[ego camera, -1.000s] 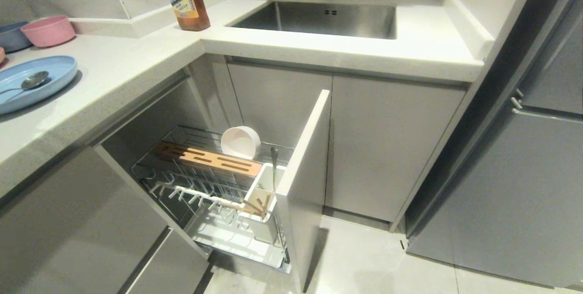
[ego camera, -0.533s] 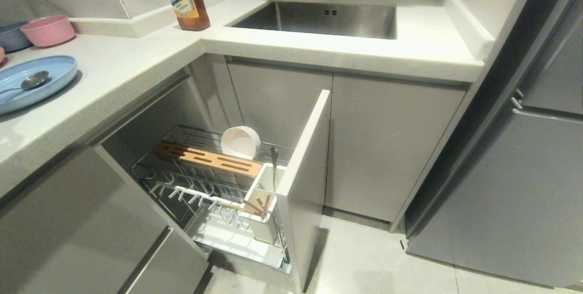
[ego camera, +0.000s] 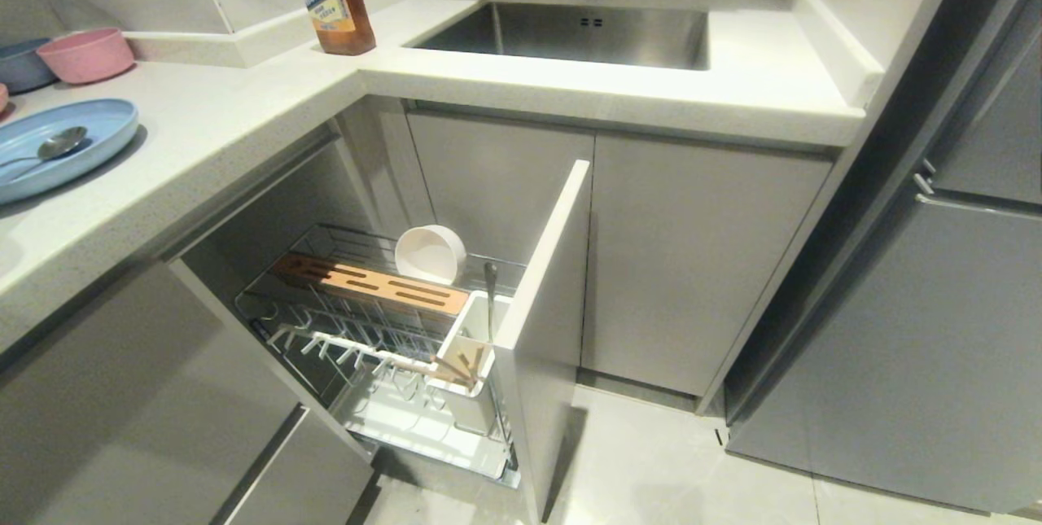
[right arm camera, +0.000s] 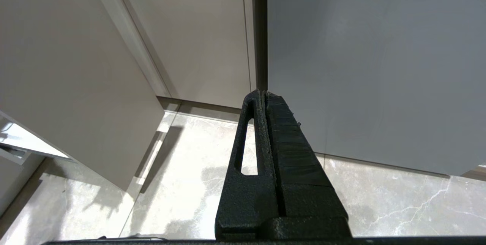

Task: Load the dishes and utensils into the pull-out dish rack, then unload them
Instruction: Pick up the spoon and place it in the cupboard

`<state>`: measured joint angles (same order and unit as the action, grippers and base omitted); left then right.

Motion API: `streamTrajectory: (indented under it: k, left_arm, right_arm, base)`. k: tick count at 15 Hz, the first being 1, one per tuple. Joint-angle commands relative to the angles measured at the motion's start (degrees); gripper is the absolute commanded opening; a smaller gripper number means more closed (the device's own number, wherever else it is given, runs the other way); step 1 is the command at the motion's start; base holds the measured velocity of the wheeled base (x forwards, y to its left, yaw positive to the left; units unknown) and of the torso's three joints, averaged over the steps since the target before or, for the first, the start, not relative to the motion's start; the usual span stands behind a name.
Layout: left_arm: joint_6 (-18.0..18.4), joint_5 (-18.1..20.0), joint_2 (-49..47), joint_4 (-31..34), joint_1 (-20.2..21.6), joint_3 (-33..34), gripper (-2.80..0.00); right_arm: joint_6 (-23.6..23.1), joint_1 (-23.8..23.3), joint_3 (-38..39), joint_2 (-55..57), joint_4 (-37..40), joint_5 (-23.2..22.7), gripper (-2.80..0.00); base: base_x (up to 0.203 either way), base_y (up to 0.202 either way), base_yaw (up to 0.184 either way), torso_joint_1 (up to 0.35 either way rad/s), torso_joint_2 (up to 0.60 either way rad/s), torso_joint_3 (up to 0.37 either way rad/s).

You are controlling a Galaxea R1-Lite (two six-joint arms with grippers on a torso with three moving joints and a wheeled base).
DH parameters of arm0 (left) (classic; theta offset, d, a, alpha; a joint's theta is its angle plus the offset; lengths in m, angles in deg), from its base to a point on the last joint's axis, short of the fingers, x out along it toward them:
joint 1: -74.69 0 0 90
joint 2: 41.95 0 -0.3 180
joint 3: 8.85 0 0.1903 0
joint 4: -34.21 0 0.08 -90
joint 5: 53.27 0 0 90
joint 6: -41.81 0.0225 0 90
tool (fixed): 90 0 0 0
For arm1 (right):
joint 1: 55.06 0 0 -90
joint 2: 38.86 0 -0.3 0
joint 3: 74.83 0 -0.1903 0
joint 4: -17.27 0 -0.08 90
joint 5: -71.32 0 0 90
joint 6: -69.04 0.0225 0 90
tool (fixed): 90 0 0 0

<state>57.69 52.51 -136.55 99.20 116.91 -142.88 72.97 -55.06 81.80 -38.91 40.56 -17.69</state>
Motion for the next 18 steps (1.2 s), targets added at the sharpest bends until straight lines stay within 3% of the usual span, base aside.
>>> streamTrajectory:
  k: [1, 6, 7, 8, 10, 16, 18]
  left_arm:
    - [0.28, 0.2, -0.68, 0.14, 0.14, -0.08, -2.8]
    - [1.15, 0.5, -3.15, -0.59, -0.01, -0.07, -2.8]
    - [1.18, 0.58, -3.4, -1.38, 0.05, -0.08, -0.22]
    - [1.2, 2.17, -3.38, -1.44, 0.05, -0.08, 0.0]
    - [1.34, 7.74, -3.07, -1.3, 0.96, -0.02, 0.0]
    - [1.53, 8.21, -5.16, -2.16, 1.02, -0.08, 0.0]
    - [1.53, 10.1, -5.95, -2.23, 1.02, -0.08, 0.0]
  right_arm:
    - [0.03, 0.0, 0.0, 0.05, -0.01, 0.07, -2.8]
    - [0.03, 0.0, 0.0, 0.05, -0.01, 0.03, -2.8]
    - [0.03, 0.0, 0.0, 0.05, -0.01, -0.02, -2.8]
    - [0.03, 0.0, 0.0, 0.05, -0.01, -0.02, -2.8]
    - [0.03, 0.0, 0.0, 0.05, -0.01, 0.06, -2.8]
    - [0.03, 0.0, 0.0, 0.05, -0.01, 0.07, -2.8]
    - [0.03, 0.0, 0.0, 0.05, -0.01, 0.0, -2.8]
  base:
    - [0.0, 0.0, 0.0, 0.0, 0.0, 0.0]
    - [0.0, 0.0, 0.0, 0.0, 0.0, 0.0]
    - [0.0, 0.0, 0.0, 0.0, 0.0, 0.0]
    - [0.0, 0.0, 0.0, 0.0, 0.0, 0.0]
    - [0.0, 0.0, 0.0, 0.0, 0.0, 0.0]
    - [0.0, 0.0, 0.0, 0.0, 0.0, 0.0]
    - [0.0, 0.0, 0.0, 0.0, 0.0, 0.0]
